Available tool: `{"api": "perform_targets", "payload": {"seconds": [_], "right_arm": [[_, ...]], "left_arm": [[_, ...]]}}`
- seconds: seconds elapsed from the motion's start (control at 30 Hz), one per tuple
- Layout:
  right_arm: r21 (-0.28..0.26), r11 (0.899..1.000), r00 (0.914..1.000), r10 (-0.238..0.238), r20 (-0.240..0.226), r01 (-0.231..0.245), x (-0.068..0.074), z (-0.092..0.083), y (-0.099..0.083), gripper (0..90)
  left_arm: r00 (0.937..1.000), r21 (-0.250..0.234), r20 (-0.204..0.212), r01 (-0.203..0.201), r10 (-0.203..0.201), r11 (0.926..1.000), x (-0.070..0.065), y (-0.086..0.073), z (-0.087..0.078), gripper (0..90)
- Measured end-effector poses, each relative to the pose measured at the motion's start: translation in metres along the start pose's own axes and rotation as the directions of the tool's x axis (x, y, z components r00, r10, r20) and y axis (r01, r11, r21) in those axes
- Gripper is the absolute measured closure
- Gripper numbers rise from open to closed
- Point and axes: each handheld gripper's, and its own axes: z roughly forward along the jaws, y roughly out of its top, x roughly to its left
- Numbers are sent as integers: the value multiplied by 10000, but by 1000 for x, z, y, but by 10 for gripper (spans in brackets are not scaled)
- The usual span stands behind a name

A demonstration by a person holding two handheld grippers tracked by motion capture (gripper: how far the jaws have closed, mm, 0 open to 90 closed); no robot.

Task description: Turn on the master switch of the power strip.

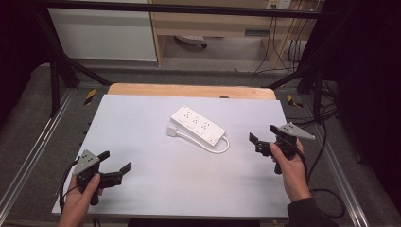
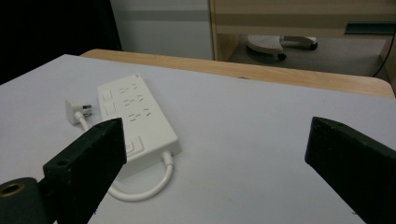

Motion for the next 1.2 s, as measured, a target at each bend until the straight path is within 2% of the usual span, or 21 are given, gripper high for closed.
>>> {"api": "perform_targets", "payload": {"seconds": [0.43, 0.83, 0.93, 1.03, 1.2], "right_arm": [[152, 9999, 10000, 23, 94, -24, -3, -15, -23, 77], [430, 9991, 9994, 14, 348, -29, -9, -21, -51, 84], [629, 9980, 9992, -123, 374, 99, -9, -21, -58, 83], [915, 9958, 9997, -64, 253, 40, -7, -19, -65, 84], [1636, 9864, 9997, -209, 115, 188, -3, -11, -77, 83]], "left_arm": [[10000, 13, -22, -17, 17, 10000, 0, 0, 0, 55], [10000, 21, -8, -39, 39, 10000, -1, 0, 0, 55], [10000, 27, -7, -58, 58, 10000, -1, 0, 0, 55], [10000, 3, -4, -76, 76, 10000, -1, 0, 0, 55], [10000, -18, -2, -57, 57, 10000, -1, 0, 0, 56]]}}
